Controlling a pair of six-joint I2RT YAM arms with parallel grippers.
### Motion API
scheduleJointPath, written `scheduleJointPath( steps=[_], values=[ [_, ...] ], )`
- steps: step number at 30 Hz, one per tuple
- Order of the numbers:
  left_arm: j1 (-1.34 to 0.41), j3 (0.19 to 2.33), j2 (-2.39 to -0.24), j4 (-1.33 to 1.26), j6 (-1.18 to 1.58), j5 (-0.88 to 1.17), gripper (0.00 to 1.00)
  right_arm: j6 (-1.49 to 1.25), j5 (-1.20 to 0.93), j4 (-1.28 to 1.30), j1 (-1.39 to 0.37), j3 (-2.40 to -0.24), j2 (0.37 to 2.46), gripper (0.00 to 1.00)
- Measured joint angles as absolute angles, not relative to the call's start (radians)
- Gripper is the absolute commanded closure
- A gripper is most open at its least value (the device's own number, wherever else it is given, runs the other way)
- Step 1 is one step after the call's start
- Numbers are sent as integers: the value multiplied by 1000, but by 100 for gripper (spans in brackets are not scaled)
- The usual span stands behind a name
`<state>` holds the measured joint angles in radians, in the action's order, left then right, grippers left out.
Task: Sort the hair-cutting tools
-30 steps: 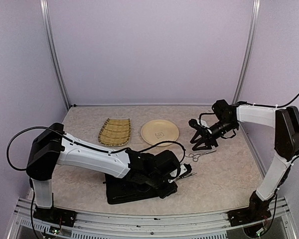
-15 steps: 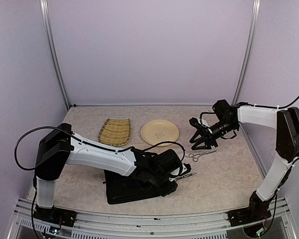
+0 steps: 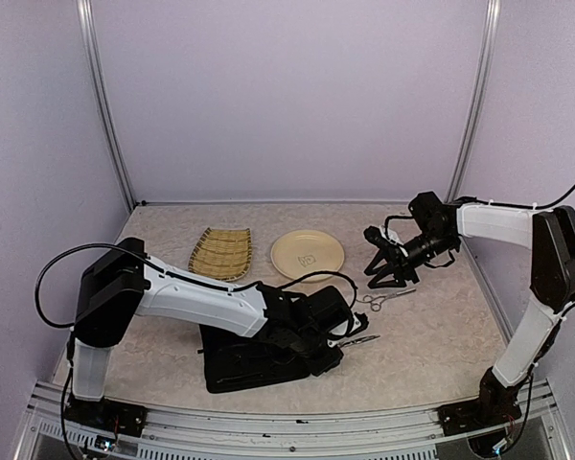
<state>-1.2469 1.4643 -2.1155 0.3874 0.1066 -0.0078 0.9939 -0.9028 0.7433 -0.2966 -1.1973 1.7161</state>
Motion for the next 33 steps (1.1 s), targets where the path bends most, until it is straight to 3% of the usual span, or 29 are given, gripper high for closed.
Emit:
scheduleJointPath(
  steps=[17, 26, 33],
  values=[
    [-1248, 1500, -2149, 426, 90, 1, 86, 998, -902, 746, -297, -1197, 1717, 58],
    [-1269, 1694, -2248, 603, 47, -42, 100, 1001, -905, 768, -297, -1198, 1722, 60],
    [-1270, 1724, -2254, 638, 38, -46, 100, 1000, -905, 791, -296, -1206, 1726, 61]
  ],
)
